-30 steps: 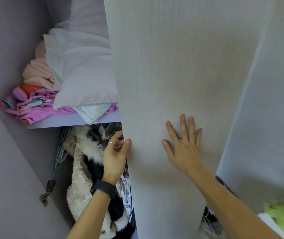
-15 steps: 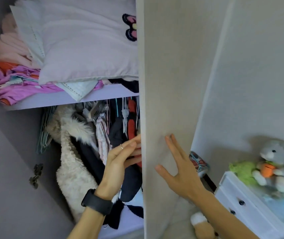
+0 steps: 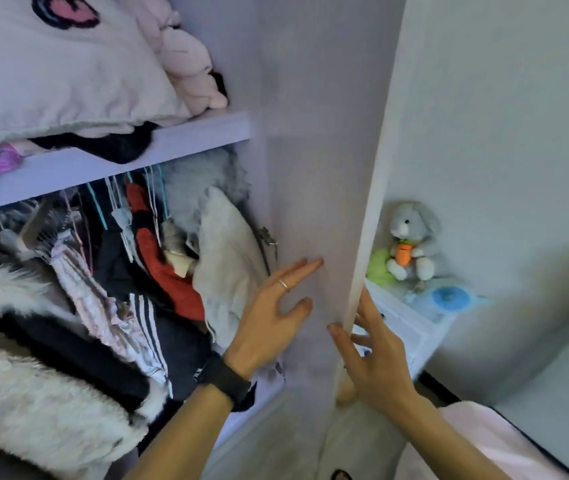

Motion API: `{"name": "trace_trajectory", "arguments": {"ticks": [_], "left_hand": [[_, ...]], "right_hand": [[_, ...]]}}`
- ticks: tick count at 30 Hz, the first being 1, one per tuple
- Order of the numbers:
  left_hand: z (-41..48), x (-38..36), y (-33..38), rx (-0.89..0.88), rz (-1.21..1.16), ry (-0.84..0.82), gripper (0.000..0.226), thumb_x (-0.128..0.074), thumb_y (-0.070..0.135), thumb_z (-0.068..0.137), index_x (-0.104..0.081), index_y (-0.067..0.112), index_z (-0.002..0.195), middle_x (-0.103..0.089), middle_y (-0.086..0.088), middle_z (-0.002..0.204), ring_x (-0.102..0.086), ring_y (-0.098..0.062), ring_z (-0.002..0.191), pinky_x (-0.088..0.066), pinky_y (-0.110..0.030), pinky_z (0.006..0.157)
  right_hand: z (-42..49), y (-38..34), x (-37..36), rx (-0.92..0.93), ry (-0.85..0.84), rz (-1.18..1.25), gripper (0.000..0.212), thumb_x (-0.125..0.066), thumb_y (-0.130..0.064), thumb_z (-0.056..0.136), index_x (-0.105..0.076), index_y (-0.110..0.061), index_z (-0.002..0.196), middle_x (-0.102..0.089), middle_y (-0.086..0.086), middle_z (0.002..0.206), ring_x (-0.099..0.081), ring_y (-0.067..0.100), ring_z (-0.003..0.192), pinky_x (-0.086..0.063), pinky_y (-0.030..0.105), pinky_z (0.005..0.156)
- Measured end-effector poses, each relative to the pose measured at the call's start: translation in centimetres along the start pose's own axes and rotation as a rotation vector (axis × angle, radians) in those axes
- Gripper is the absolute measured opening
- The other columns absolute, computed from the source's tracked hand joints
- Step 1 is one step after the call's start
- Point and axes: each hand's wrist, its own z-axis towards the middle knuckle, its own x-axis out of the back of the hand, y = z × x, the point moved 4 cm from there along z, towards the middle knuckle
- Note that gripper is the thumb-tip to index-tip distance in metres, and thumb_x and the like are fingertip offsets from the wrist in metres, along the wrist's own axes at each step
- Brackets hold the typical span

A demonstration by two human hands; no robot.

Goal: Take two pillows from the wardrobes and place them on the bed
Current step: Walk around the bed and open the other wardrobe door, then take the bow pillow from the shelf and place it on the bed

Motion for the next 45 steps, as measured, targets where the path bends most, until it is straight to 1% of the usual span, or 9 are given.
{"name": "trace_trajectory", "arguments": {"ticks": [4,10,16,20,23,29,36,41,45], "left_hand": [[3.6,-4.5,-0.9,-0.114,0.271,-0.075,0.08,-0.06,0.016,0.093,-0.023,0.057,0.151,-0.022,0.017,0.162,-0.017,0.013,0.143,-0.022,0.002,0.104],[7.2,-10.6,-1.4,-0.202,0.446,-0.071,0.102,-0.066,0.015,0.089,0.003,0.049,0.156,0.004,0.007,0.168,-0.031,-0.02,0.148,-0.057,-0.03,0.09],[8.2,-13.5,-2.0,-0.177,0.474,0.012,0.115,-0.071,0.009,0.082,0.01,0.042,0.157,0.012,-0.004,0.168,-0.015,-0.031,0.154,-0.049,-0.042,0.106],[8.1,-13.1,-2.4,-0.212,0.46,0.005,0.111,-0.07,0.007,0.081,0.001,0.04,0.159,0.005,-0.006,0.168,-0.017,-0.029,0.153,-0.044,-0.044,0.111],[8.1,-10.9,-3.7,-0.206,0.54,-0.059,0.09,-0.065,0.014,0.085,-0.019,0.042,0.157,-0.018,-0.001,0.165,-0.036,-0.024,0.143,-0.042,-0.041,0.112],[4.9,-1.1,-7.5,0.094,0.662,0.08,0.046,-0.063,0.018,0.09,-0.059,0.022,0.135,-0.061,-0.004,0.134,-0.057,-0.027,0.121,-0.045,-0.039,0.102],[0.6,12.2,-5.4,0.238,0.758,0.396,0.036,-0.066,0.02,0.088,-0.067,0.023,0.124,-0.064,-0.001,0.128,-0.059,-0.029,0.115,-0.049,-0.044,0.096],[0.7,21.4,0.5,0.178,0.849,0.633,0.036,-0.065,0.02,0.088,-0.066,0.022,0.125,-0.064,0.0,0.129,-0.06,-0.025,0.116,-0.05,-0.04,0.097],[1.6,28.1,5.8,0.097,0.912,0.795,0.036,-0.065,0.018,0.087,-0.067,0.023,0.123,-0.063,0.002,0.128,-0.056,-0.021,0.117,-0.045,-0.032,0.096]], "right_hand": [[0.9,1.9,4.1,-0.117,0.168,-0.071,0.066,-0.052,-0.058,0.095,-0.013,-0.069,0.147,-0.055,-0.048,0.12,-0.063,-0.014,0.103,-0.053,0.007,0.073],[3.9,4.7,8.8,-0.215,0.311,-0.166,0.07,-0.06,-0.038,0.1,-0.018,-0.067,0.148,-0.062,-0.047,0.101,-0.063,-0.017,0.094,-0.045,0.0,0.074],[5.1,5.7,10.1,-0.184,0.325,-0.182,0.069,-0.06,-0.038,0.1,-0.021,-0.059,0.153,-0.06,-0.045,0.11,-0.065,-0.012,0.097,-0.045,0.0,0.073],[3.7,5.5,9.1,-0.181,0.397,-0.208,0.066,-0.058,-0.034,0.101,-0.024,-0.056,0.153,-0.059,-0.024,0.122,-0.064,-0.004,0.104,-0.051,0.011,0.086],[1.5,4.4,7.2,-0.051,0.511,-0.367,0.061,-0.059,-0.024,0.096,-0.041,-0.04,0.152,-0.047,-0.007,0.124,-0.047,-0.004,0.116,-0.035,0.009,0.099],[2.8,2.5,0.5,0.102,0.267,-0.318,0.042,-0.065,-0.018,0.094,-0.062,-0.03,0.134,-0.054,-0.01,0.126,-0.047,0.007,0.117,-0.044,0.022,0.098],[9.9,-3.4,-8.7,0.272,-0.044,-0.193,0.03,-0.072,-0.012,0.091,-0.073,-0.021,0.12,-0.058,0.006,0.137,-0.055,0.029,0.122,-0.033,0.012,0.106],[16.5,-12.3,-13.0,0.478,-0.065,-0.087,0.028,-0.067,-0.022,0.094,-0.074,-0.018,0.12,-0.06,0.006,0.136,-0.055,0.031,0.124,-0.047,0.042,0.105],[22.1,-19.6,-14.4,0.569,-0.06,-0.018,0.034,-0.059,-0.033,0.095,-0.071,-0.023,0.125,-0.058,-0.001,0.139,-0.049,0.022,0.131,-0.039,0.028,0.107]]}}
